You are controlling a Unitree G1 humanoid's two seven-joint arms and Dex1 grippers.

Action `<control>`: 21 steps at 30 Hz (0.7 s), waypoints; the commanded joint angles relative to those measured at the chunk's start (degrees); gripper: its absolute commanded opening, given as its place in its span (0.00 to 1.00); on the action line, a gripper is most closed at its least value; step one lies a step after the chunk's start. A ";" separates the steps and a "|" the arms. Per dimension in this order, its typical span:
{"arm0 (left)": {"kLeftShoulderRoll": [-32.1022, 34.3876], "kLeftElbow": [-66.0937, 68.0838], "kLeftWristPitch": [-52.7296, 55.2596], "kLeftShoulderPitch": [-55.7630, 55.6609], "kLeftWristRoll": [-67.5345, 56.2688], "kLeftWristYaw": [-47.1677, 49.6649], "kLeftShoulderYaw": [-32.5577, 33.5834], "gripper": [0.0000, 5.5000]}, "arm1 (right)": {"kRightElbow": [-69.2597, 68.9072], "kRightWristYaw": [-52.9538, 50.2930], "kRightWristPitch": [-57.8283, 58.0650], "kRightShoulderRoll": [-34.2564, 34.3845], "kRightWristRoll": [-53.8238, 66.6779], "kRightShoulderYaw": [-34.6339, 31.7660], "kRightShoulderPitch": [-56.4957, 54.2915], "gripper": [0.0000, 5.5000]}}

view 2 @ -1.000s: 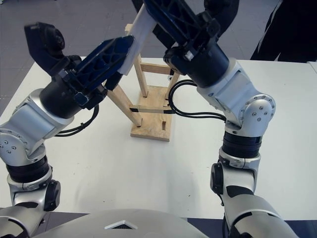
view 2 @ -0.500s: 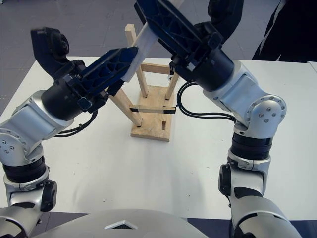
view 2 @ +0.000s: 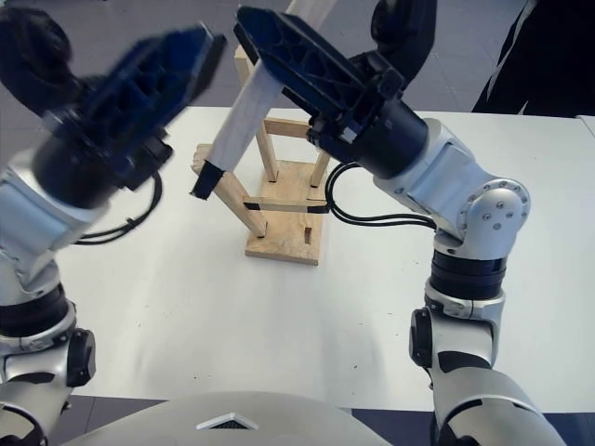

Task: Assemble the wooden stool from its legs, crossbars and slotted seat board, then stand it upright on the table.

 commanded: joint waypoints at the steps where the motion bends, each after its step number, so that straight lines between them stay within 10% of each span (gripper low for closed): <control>1: 5.33 3.70 -1.48 -7.05 -1.58 0.17 5.76 0.70 | -0.39 1.78 2.80 -5.24 -1.71 -1.98 2.19 0.37; 7: 12.64 6.69 3.03 3.15 6.14 -5.33 9.78 0.70 | -5.86 17.40 8.27 -20.53 -16.08 -4.96 15.31 0.37; 13: 24.72 6.45 2.71 27.22 41.62 -26.27 -4.36 0.70 | -3.50 34.06 -1.65 -23.72 -35.53 -4.31 26.00 0.37; 21: 16.56 7.92 0.36 26.76 62.56 -27.61 -19.82 0.70 | 5.01 41.55 -15.04 -21.26 -55.33 1.52 26.79 0.37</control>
